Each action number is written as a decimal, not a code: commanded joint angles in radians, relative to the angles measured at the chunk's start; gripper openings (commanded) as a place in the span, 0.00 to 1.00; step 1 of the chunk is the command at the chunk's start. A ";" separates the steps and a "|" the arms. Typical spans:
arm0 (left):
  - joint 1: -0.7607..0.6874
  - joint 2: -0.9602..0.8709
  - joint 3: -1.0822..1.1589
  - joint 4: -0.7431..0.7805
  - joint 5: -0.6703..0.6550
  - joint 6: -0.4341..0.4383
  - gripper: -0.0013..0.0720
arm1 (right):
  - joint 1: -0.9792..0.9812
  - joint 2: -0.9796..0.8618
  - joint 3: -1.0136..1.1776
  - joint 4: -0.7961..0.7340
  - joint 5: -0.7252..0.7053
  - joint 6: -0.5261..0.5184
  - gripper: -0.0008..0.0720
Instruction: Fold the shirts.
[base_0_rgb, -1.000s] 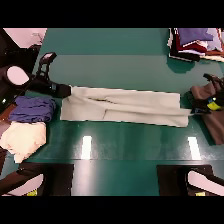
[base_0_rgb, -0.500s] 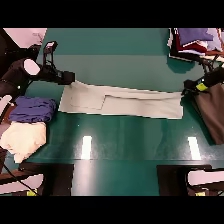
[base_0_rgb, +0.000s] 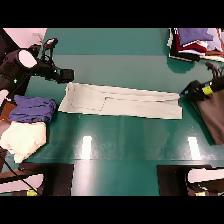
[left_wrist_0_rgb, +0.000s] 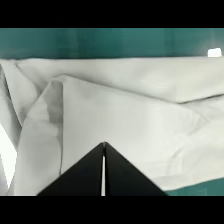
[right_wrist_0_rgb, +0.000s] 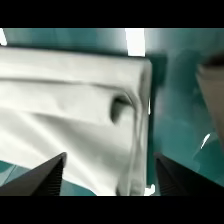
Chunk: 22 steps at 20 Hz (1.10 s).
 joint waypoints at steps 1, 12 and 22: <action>0.000 -0.001 0.008 -0.022 -0.064 0.010 0.06 | -0.077 0.016 -0.148 0.026 0.005 -0.065 0.94; -0.010 -0.057 0.000 -0.156 -0.072 0.008 0.05 | -0.020 -0.108 -0.246 0.242 -0.085 -0.181 0.30; -0.301 -0.338 0.235 -0.164 0.005 0.006 0.05 | -0.005 0.114 -0.114 0.251 0.073 -0.093 0.03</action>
